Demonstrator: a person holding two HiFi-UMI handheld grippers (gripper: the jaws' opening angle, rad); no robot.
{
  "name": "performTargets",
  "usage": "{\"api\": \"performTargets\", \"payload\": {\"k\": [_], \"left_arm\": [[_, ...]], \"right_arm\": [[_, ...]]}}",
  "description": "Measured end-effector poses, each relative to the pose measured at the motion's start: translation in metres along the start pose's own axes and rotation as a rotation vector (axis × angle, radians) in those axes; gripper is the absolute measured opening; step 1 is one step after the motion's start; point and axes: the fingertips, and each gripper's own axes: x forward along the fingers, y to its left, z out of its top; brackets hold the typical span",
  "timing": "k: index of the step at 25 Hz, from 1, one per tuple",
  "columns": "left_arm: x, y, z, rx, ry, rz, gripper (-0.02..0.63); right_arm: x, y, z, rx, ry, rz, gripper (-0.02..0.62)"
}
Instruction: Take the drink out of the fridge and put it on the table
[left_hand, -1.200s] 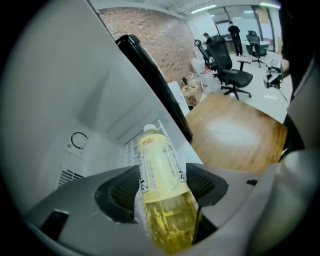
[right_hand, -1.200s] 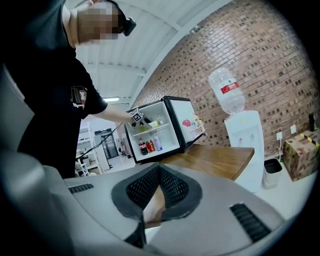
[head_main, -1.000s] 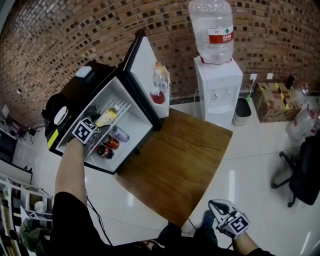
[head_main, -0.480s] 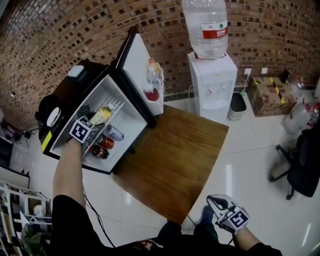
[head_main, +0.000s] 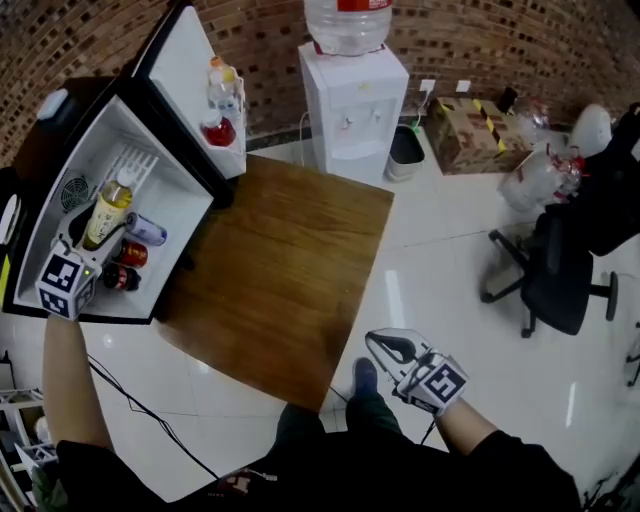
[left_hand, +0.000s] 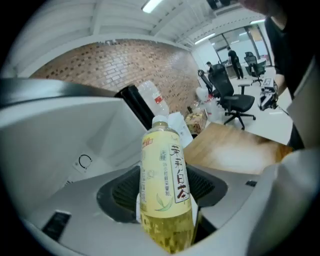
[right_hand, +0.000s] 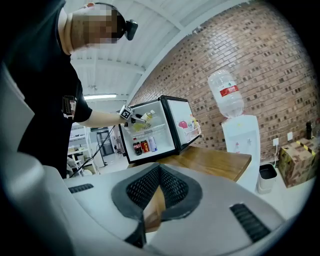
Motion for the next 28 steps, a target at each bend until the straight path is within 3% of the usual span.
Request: {"api": "performTargets", "payload": {"k": [5, 9, 12, 16, 20, 25, 28], "left_arm": [[-0.022, -0.037, 0.052, -0.136, -0.318, -0.001, 0.279], [-0.026, -0.095, 0.073, -0.265, -0.544, -0.079, 0.279], [-0.015, -0.145, 0.075, -0.359, -0.661, -0.140, 0.279], [0.008, -0.202, 0.064, -0.502, -0.768, -0.184, 0.278], [0.031, -0.255, 0.056, -0.587, -0.842, -0.217, 0.279], [0.058, -0.316, 0.054, -0.618, -0.874, -0.283, 0.279], [0.065, -0.335, 0.053, -0.643, -0.906, -0.282, 0.279]], "right_arm": [[0.010, -0.005, 0.000, -0.018, 0.006, -0.009, -0.011], [0.027, -0.002, -0.004, -0.040, 0.013, 0.002, -0.011], [0.035, 0.003, -0.009, -0.054, 0.031, 0.016, -0.011], [0.044, 0.009, -0.019, -0.042, 0.050, 0.024, -0.011], [0.050, 0.010, -0.033, -0.028, 0.074, 0.024, -0.011], [0.062, 0.008, -0.041, -0.030, 0.065, 0.024, -0.011], [0.066, -0.001, -0.044, -0.039, 0.049, 0.015, -0.011]]}}
